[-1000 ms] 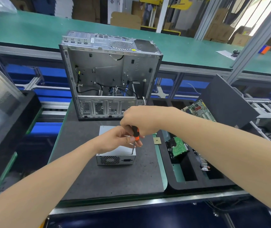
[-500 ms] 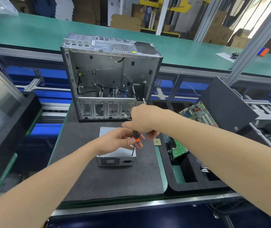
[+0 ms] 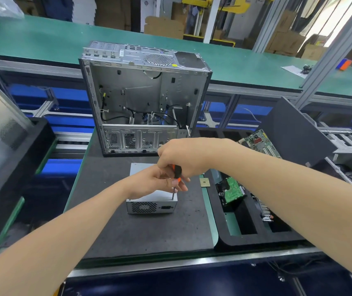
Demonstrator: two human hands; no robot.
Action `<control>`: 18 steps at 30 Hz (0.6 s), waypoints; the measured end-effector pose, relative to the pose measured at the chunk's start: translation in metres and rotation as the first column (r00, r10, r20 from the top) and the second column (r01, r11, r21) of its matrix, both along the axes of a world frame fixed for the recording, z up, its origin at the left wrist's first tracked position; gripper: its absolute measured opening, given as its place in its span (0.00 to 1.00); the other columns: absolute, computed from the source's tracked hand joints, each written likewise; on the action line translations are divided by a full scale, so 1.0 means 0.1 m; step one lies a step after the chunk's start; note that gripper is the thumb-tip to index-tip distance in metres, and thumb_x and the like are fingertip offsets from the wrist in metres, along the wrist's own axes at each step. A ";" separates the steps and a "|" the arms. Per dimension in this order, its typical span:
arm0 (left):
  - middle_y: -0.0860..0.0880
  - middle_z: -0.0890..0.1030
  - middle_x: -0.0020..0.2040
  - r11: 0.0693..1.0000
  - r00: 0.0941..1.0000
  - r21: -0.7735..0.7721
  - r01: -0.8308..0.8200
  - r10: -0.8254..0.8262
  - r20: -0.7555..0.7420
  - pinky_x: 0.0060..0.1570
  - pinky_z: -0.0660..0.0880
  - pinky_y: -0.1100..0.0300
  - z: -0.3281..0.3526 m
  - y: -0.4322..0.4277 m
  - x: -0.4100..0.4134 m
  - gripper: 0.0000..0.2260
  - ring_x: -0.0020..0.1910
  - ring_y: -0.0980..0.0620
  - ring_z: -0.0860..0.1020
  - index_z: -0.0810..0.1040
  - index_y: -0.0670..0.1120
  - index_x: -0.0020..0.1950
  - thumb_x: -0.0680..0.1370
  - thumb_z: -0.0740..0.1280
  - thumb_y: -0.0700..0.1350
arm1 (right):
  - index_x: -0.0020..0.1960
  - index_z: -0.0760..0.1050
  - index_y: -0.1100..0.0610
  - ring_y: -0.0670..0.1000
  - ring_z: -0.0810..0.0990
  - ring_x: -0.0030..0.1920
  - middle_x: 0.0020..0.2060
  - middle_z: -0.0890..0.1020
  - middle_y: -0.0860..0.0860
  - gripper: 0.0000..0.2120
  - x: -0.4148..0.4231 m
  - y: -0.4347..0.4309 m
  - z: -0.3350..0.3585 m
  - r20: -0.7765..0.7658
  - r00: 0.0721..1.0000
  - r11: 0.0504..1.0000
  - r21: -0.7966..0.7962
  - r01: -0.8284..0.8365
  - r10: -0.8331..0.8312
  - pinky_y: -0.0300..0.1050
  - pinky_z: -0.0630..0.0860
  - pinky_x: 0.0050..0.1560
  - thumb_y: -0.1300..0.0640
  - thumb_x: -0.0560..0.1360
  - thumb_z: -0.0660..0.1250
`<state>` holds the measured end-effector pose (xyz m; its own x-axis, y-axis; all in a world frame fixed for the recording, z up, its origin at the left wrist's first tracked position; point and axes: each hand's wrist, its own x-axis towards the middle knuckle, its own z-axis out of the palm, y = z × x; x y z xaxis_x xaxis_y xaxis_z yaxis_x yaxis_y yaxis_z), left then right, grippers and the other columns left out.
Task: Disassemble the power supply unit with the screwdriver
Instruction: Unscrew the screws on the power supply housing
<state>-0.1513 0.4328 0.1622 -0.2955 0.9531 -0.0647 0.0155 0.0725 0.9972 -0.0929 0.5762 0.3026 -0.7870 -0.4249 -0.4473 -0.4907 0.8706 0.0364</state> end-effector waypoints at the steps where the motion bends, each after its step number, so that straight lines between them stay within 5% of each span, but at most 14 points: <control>1: 0.40 0.85 0.60 1.000 1.000 0.000 -0.004 0.004 0.002 0.66 0.79 0.51 -0.01 0.00 0.00 0.11 0.63 0.44 0.83 0.80 0.41 0.67 0.85 0.66 0.41 | 0.46 0.80 0.54 0.49 0.79 0.46 0.44 0.82 0.50 0.08 0.01 0.00 0.00 -0.012 1.000 1.000 -0.007 0.006 -0.006 0.43 0.75 0.37 0.64 0.70 0.70; 5: 0.41 0.86 0.58 1.000 1.000 0.003 0.007 -0.007 -0.022 0.64 0.79 0.51 -0.02 0.02 -0.01 0.09 0.62 0.44 0.83 0.81 0.43 0.64 0.86 0.66 0.40 | 0.49 0.78 0.51 0.49 0.75 0.48 0.44 0.77 0.47 0.10 0.10 -0.05 0.07 -0.120 0.984 0.990 -0.053 0.129 -0.134 0.48 0.76 0.40 0.47 0.73 0.70; 8: 0.43 0.85 0.58 1.000 1.000 0.010 0.013 -0.013 -0.026 0.65 0.79 0.49 -0.02 0.02 -0.01 0.08 0.62 0.43 0.83 0.81 0.44 0.63 0.86 0.66 0.42 | 0.44 0.73 0.55 0.55 0.77 0.39 0.35 0.72 0.49 0.26 0.12 -0.16 0.05 -0.389 0.841 0.911 0.011 0.411 -0.375 0.47 0.70 0.35 0.31 0.79 0.56; 12: 0.44 0.85 0.58 1.000 1.000 -0.003 0.002 -0.003 -0.027 0.64 0.78 0.50 -0.04 0.05 0.02 0.09 0.61 0.47 0.83 0.79 0.45 0.65 0.86 0.66 0.44 | 0.39 0.75 0.60 0.54 0.80 0.20 0.22 0.80 0.53 0.27 0.11 -0.18 0.03 -0.093 0.719 0.725 -0.067 0.686 -0.689 0.37 0.72 0.22 0.40 0.83 0.55; 15: 0.44 0.84 0.60 0.999 1.000 0.032 -0.012 0.012 -0.014 0.66 0.78 0.46 -0.05 0.06 0.04 0.12 0.63 0.43 0.82 0.77 0.44 0.68 0.86 0.66 0.45 | 0.39 0.76 0.59 0.53 0.81 0.20 0.21 0.81 0.53 0.19 0.08 -0.12 0.10 -0.025 0.834 0.834 0.001 0.551 -0.551 0.37 0.73 0.20 0.47 0.81 0.61; 18: 0.41 0.84 0.61 0.999 1.000 0.031 -0.007 0.007 0.012 0.69 0.77 0.43 -0.07 0.06 0.03 0.12 0.65 0.41 0.82 0.78 0.44 0.68 0.86 0.67 0.46 | 0.39 0.75 0.54 0.54 0.84 0.34 0.30 0.82 0.49 0.12 0.04 -0.03 0.11 -0.081 0.953 0.954 0.041 0.296 -0.292 0.47 0.79 0.33 0.47 0.76 0.67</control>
<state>-0.1488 0.4384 0.1557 -0.3016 0.9527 -0.0381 0.0037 0.0411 0.9991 -0.0894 0.5731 0.3141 -0.9052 -0.1472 -0.3987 -0.2073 0.9719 0.1119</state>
